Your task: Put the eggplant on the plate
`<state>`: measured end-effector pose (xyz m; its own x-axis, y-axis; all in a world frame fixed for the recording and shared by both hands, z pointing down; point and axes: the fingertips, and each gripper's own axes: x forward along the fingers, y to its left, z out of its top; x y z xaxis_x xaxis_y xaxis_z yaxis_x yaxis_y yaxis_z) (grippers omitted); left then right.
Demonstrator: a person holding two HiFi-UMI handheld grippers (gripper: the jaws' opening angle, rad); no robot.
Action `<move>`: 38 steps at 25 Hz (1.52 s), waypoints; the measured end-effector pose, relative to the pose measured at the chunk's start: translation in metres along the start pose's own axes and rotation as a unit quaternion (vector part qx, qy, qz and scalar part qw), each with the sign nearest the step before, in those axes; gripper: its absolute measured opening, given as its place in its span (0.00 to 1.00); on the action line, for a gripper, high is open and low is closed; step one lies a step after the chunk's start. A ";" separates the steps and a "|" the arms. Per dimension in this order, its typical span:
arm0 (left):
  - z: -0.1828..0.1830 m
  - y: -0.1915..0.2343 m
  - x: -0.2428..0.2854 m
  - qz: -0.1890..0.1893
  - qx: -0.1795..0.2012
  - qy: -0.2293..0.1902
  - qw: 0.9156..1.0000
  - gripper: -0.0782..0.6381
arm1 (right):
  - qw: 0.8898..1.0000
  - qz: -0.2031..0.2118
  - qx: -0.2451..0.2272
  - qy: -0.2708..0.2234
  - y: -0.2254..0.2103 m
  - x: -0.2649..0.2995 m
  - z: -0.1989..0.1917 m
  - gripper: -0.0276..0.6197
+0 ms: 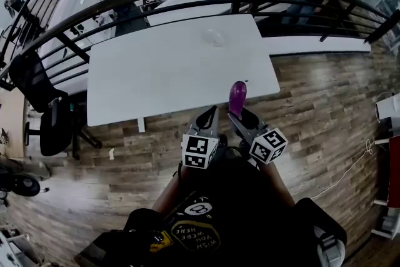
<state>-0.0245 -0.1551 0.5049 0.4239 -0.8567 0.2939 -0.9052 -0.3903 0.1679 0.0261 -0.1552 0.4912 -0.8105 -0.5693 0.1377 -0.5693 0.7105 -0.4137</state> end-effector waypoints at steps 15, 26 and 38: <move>0.008 0.031 0.102 0.058 -0.004 0.041 0.997 0.12 | 0.997 0.069 0.004 0.034 -0.093 0.052 0.032 0.31; 0.028 0.093 0.157 0.046 -0.020 0.047 0.998 0.12 | 0.997 0.055 0.019 0.058 -0.132 0.119 0.040 0.31; 0.023 0.175 0.221 -0.022 -0.038 0.075 0.996 0.12 | 0.996 -0.029 -0.003 0.083 -0.182 0.199 0.042 0.31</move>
<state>-0.0897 -0.4206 0.5773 0.4675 -0.7772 0.4212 -0.8835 -0.3946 0.2525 -0.0259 -0.4153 0.5563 -0.7879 -0.5331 0.3083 -0.6158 0.6812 -0.3959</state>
